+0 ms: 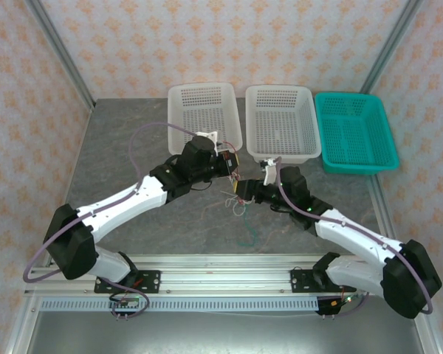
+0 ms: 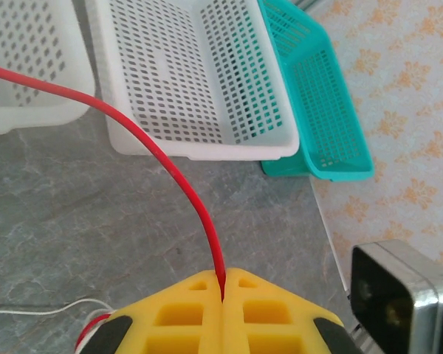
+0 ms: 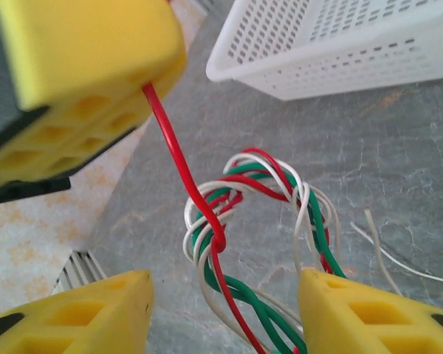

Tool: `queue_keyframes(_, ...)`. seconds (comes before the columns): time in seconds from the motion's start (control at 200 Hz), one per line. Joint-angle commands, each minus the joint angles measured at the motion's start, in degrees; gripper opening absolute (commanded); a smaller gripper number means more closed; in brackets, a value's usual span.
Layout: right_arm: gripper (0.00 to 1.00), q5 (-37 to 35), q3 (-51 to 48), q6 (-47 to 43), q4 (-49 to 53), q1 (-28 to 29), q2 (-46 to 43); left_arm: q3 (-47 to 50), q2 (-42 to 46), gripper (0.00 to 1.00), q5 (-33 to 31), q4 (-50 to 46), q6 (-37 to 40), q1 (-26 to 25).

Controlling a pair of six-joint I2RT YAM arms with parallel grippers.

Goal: Untangle the cables

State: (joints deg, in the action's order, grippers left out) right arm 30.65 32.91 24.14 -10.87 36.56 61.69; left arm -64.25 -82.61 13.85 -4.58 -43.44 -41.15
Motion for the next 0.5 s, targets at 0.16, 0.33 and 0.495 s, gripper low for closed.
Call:
queue_keyframes(0.16, 0.39, 4.56, 5.58, -10.40, 4.84, -0.34, 3.82, -3.11, -0.47, 0.00, 2.96, 0.33, -1.00, -0.16)
queue_keyframes(0.33, 0.30, 4.06, 4.95, -11.18, 1.14, -0.34, 7.80, -3.49, -0.31, 0.00, 2.98, 0.48, -2.07, 0.06)
queue_keyframes(0.495, 0.10, 4.96, 5.92, -10.45, 0.88, -0.34, 11.06, -3.46, 1.03, 0.00, 1.76, -1.05, -2.79, 1.52)
